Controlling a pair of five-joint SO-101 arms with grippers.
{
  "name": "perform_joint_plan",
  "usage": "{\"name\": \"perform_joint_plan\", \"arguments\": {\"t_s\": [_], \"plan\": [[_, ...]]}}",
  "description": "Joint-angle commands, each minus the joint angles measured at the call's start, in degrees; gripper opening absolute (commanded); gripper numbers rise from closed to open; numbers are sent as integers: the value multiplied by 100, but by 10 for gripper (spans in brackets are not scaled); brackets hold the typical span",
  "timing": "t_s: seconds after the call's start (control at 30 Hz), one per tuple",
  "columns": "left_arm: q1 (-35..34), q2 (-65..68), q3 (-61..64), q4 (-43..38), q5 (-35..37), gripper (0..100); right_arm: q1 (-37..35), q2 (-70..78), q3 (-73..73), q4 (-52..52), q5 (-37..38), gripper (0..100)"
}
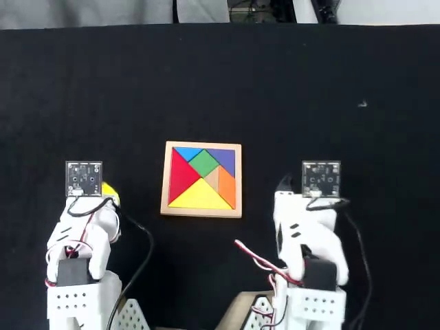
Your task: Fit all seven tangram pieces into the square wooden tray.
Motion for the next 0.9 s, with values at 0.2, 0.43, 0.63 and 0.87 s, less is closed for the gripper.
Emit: {"name": "perform_joint_plan", "arguments": {"t_s": [0.2,0.43,0.63,0.87], "plan": [[-48,-62,75,1108,62,30,-70,-523,57,1635,35,157],[-22,-62,110,1609,35,30,-53,-541,57,2215,9,156],[-4,-62,66,2031,26,30,-44,-541,57,2215,0,156],[-22,-62,57,2031,53,30,-44,-541,57,2215,0,156]]}}
